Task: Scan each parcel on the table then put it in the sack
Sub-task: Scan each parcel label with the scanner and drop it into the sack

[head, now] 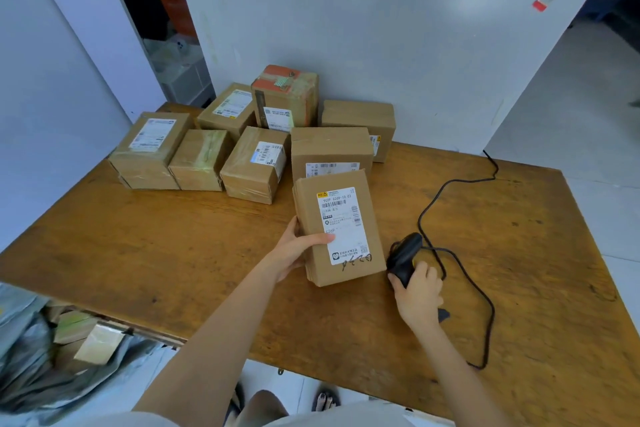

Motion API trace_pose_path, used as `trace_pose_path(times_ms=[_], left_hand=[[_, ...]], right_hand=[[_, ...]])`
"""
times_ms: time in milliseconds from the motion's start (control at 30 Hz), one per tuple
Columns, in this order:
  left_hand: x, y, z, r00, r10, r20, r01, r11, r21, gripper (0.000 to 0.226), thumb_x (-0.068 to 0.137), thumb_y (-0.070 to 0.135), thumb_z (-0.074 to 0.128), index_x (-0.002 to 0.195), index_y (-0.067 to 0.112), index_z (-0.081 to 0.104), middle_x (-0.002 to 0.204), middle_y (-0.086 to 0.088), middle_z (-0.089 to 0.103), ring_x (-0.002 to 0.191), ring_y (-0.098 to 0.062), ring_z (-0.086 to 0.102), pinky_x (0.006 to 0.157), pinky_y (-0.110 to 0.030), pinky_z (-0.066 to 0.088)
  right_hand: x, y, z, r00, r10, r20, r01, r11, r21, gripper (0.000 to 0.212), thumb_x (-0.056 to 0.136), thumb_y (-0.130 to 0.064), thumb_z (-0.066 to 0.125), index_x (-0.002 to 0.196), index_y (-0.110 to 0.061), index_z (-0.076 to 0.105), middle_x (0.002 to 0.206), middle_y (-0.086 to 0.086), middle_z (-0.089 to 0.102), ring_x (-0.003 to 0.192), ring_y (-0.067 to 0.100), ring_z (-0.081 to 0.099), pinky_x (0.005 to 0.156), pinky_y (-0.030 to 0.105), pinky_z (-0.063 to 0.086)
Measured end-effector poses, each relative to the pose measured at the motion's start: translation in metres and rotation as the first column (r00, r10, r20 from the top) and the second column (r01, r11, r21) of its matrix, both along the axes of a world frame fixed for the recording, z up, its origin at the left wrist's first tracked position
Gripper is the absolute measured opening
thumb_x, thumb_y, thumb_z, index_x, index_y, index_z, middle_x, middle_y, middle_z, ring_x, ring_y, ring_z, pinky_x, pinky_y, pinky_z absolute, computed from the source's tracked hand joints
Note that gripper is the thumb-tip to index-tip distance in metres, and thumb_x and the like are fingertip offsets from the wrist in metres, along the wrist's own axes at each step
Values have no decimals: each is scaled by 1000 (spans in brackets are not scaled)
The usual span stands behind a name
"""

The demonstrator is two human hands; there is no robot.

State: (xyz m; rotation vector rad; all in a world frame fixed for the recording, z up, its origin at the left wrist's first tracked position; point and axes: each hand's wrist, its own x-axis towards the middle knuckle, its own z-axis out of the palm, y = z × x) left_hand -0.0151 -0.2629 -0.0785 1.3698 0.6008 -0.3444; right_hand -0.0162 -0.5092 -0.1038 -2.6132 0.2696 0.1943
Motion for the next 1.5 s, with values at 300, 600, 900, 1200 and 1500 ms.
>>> trace_pose_path(times_ms=[300, 600, 900, 1200, 1500], left_hand=[[-5, 0, 0, 1000, -23, 16, 23, 999, -36, 87, 59, 35, 88, 132, 41, 43, 121, 11, 65, 109, -13, 62, 73, -37, 53], [-2, -16, 12, 1000, -13, 10, 13, 999, -46, 74, 78, 60, 67, 142, 43, 34, 116, 15, 64, 103, -7, 60, 71, -34, 49], [-54, 34, 26, 985, 170, 24, -170, 946, 276, 79, 91, 70, 31, 155, 28, 14, 155, -8, 20, 138, -29, 32, 114, -45, 27], [-225, 213, 52, 756, 644, 121, -641, 688, 340, 64, 95, 57, 41, 151, 26, 30, 150, -8, 32, 134, -29, 38, 113, -46, 33], [-395, 342, 38, 409, 907, 100, -876, 360, 322, 52, 96, 48, 46, 140, 19, 48, 141, -5, 40, 124, -20, 47, 111, -41, 36]], right_hand=[[-3, 11, 8, 992, -38, 122, 34, 999, 31, 57, 88, -16, 60, 139, -8, 35, 138, 17, 34, 127, 35, 27, 98, 50, 34], [-12, 48, 37, 975, -6, 221, -139, 759, 636, 43, 99, -32, 45, 140, -19, 42, 132, 0, 53, 120, 13, 51, 99, 39, 47], [-46, 125, 43, 964, 37, 265, -211, 712, 669, 33, 98, -31, 48, 130, -21, 47, 123, -1, 58, 114, 16, 54, 97, 42, 46], [-152, 334, 65, 864, 449, 229, -462, 525, 714, 36, 99, -30, 46, 133, -17, 44, 124, 1, 56, 114, 18, 54, 98, 46, 48], [-275, 509, 52, 589, 756, 284, -665, 254, 702, 24, 97, -22, 50, 121, -18, 49, 113, -7, 58, 105, 9, 54, 88, 16, 45]])
